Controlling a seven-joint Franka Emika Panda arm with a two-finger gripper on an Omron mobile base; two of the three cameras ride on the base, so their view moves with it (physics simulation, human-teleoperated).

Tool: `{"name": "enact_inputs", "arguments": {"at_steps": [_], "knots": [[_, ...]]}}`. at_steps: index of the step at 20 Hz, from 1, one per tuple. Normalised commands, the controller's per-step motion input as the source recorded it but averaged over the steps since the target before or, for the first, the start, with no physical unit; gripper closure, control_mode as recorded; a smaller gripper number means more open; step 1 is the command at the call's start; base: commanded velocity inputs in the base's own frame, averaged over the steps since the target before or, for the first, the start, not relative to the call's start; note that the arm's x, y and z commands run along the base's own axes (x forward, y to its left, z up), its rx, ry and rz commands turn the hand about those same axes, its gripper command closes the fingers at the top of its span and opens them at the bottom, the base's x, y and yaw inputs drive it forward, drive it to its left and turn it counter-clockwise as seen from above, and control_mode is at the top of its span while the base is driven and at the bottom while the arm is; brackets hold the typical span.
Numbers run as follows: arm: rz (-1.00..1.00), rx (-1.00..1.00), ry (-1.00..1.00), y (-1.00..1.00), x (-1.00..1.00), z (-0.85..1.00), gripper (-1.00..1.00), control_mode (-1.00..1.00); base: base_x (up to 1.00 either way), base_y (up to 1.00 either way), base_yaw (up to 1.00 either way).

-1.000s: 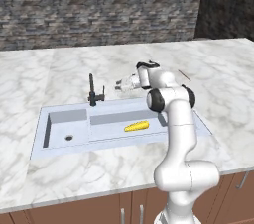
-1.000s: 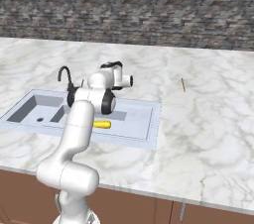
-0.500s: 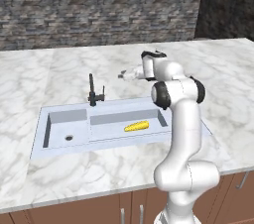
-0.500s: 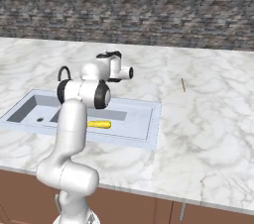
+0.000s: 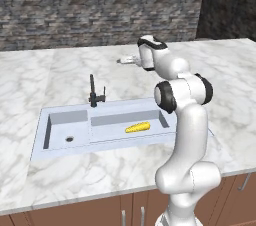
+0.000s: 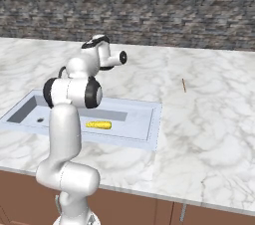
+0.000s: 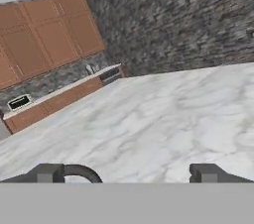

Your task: Turn on the sink faucet. Then move the corn from the counter to the sink. Turn off the sink. Move the vegetable from the sink to the pot next to the stove. Finally move the pot to the front right burner.

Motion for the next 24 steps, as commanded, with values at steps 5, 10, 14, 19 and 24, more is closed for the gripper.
{"name": "enact_inputs", "arguments": {"at_steps": [5, 10, 14, 19, 24], "knots": [[-0.2, -0.01, 0.41, 0.0, -0.11, 0.53, -1.0, -1.0, 0.0, 0.0, 0.0], [-0.17, -0.03, 0.5, -0.02, -0.45, 0.06, -1.0, -1.0, 0.0, 0.0, 0.0], [-0.12, -0.05, 0.37, -0.21, -0.68, -0.11, -1.0, -1.0, 0.0, 0.0, 0.0], [-0.09, -0.06, 0.22, -0.34, -0.79, -0.33, -1.0, -1.0, 0.0, 0.0, 0.0], [-0.1, -0.05, 0.14, -0.32, -0.77, -0.52, -1.0, -1.0, 0.0, 0.0, 0.0]]}}
